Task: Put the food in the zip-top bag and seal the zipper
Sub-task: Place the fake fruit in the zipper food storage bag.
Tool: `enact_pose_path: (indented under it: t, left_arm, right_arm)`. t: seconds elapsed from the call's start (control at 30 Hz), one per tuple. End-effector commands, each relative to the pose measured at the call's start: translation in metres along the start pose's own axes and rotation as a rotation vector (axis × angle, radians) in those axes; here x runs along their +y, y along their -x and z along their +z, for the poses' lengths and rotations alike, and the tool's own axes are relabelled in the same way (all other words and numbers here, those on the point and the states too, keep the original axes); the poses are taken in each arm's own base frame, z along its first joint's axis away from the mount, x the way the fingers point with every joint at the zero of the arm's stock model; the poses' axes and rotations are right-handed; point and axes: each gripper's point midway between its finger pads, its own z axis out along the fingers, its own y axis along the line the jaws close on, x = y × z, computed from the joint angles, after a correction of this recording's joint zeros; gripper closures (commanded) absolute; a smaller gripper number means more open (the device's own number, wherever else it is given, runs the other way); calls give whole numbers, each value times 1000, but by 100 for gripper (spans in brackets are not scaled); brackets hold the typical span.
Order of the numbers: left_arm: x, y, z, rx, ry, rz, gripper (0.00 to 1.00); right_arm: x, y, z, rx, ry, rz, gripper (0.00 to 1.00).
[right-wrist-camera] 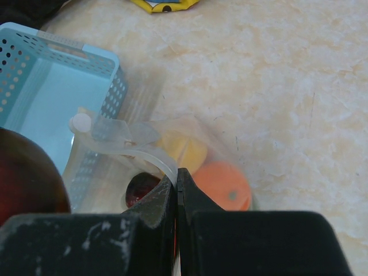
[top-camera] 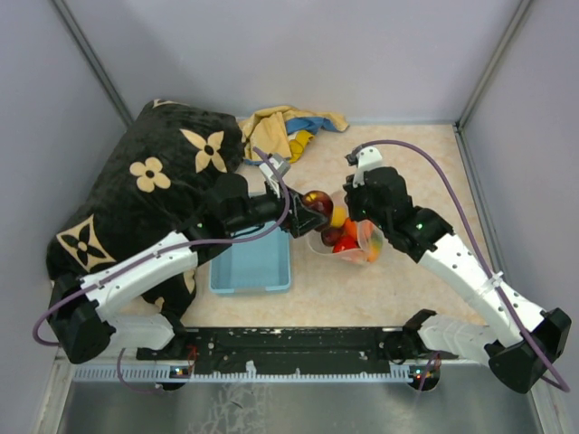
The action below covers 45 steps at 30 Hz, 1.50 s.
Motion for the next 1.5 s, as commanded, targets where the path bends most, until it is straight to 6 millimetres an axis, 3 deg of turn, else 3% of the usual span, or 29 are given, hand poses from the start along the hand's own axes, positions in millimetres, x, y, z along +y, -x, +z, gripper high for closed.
enact_pose_path:
  t: [0.0,0.27,0.5,0.8,1.07,1.23,1.47]
  left_arm:
    - [-15,20,13,-91,-77,99,34]
    - [-10,-7,36,-100,-48,95,33]
    - [18,-34,41,-53,77,66,31]
    - [21,-50,52,-13,87,-3,23]
    - [25,-41,46,-9,150,-48,10]
    - [14,-21,28,-24,145,-39,6]
    - [17,-16,-3,38,246,-59,6]
  right_arm:
    - [13,50,-12,-145,69,62,100]
    - [19,53,-11,-152,98,77,100]
    - [23,57,-15,-172,120,86,100]
    - [27,58,-12,-176,143,88,100]
    - [28,59,-15,-183,149,87,100]
    - [27,56,-14,-182,146,94,100]
    - [29,53,-12,-177,153,105,100]
